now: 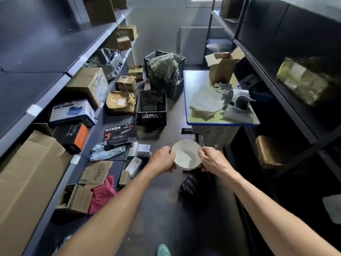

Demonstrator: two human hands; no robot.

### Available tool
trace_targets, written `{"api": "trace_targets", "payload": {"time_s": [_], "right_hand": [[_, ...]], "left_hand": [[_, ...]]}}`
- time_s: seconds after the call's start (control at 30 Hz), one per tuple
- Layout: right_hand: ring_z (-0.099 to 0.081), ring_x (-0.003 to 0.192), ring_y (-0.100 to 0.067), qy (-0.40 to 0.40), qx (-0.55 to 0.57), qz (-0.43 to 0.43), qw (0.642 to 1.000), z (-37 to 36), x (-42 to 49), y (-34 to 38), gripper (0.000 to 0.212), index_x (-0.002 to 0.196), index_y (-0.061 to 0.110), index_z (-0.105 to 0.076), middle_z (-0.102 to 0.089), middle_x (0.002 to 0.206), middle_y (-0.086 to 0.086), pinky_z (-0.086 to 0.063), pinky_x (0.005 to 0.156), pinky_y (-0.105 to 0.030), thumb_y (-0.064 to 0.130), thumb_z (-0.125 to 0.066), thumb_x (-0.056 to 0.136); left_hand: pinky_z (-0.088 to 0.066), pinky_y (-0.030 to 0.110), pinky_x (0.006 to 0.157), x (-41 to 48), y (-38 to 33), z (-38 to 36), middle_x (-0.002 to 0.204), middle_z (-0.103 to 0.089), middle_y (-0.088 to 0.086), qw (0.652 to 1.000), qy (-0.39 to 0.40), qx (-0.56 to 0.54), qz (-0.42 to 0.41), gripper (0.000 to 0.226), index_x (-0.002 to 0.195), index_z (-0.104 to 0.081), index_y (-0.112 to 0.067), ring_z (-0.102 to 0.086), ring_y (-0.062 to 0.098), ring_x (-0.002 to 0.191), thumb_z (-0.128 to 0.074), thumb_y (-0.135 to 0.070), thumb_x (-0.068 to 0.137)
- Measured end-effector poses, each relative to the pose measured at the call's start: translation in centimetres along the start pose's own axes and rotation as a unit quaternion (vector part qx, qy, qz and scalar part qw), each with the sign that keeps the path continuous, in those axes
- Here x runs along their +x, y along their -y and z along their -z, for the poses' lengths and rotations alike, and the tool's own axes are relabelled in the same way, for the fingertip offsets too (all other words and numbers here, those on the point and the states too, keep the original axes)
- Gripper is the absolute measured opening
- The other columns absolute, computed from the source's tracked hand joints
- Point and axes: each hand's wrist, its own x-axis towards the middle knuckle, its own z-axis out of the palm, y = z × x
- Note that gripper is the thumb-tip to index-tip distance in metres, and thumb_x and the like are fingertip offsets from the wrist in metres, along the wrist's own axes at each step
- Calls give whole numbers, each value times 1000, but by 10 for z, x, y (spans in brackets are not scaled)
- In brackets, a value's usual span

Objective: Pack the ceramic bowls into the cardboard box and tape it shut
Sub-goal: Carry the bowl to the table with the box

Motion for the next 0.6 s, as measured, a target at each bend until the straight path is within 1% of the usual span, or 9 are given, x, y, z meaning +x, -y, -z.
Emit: {"api": "trace_targets", "payload": {"time_s": [0.1,0.17,0.2,0.23,0.3,0.37,0.43,0.57,0.6], "right_hand": [[-66,73,-35,-7,-2,-11,1000,8,27,13,34,73,7,-46,-68,70,-11,-56,75,-44,33,-35,91],[-63,72,-36,-13,-7,-12,1000,14,50,21,31,70,9,-41,-62,69,-16,-50,69,-38,27,-37,95],[-63,66,-31,-15,-7,-12,1000,16,58,24,31,69,10,-40,-59,65,-13,-47,63,-34,24,-37,96],[-60,56,-20,-12,-6,-12,1000,19,73,26,32,68,11,-40,-56,59,-7,-44,56,-28,21,-37,97],[-48,38,-3,-2,-4,-6,1000,27,100,33,33,66,13,-39,-50,53,4,-35,41,-13,17,-37,99],[-42,40,-3,4,1,1,1000,37,130,40,35,65,14,-37,-47,53,6,-35,41,-11,13,-37,100],[-41,44,-7,4,3,18,1000,50,160,49,34,65,13,-36,-44,55,4,-34,41,-11,11,-36,100],[-51,52,-11,7,-9,53,999,70,215,66,30,76,9,-50,-54,61,1,-36,46,-11,19,-37,101],[-55,56,-17,11,-13,63,998,74,228,69,30,76,8,-51,-58,62,-2,-41,52,-16,19,-38,100]], "left_hand": [[-48,25,58,28,-10,11,76,-76,7,1000,11,4,-5,21,94,-56,-13,-66,19,59,-37,-21,95],[-46,22,54,52,-15,17,74,-76,6,1000,16,16,-1,19,92,-55,-14,-66,17,57,-37,-21,95],[-45,21,52,61,-17,19,73,-76,5,1000,15,20,1,18,91,-54,-14,-66,17,56,-38,-22,95],[-44,21,50,76,-20,22,72,-75,4,1000,13,20,4,18,89,-53,-15,-66,16,55,-38,-22,95],[-44,22,50,103,-29,27,71,-75,4,1000,10,17,10,17,87,-52,-15,-66,17,54,-38,-21,94],[-43,22,49,129,-41,34,71,-74,5,1000,-1,13,14,17,84,-50,-17,-65,17,53,-38,-22,95],[-41,22,48,152,-55,40,70,-74,3,1000,-16,13,19,17,84,-50,-18,-64,16,51,-37,-23,95],[-41,21,45,197,-76,56,69,-74,1,999,-45,6,30,19,89,-54,-17,-66,15,51,-37,-26,94],[-43,22,47,209,-81,59,69,-74,2,998,-50,-2,31,20,91,-54,-14,-67,16,52,-38,-26,93]]}}
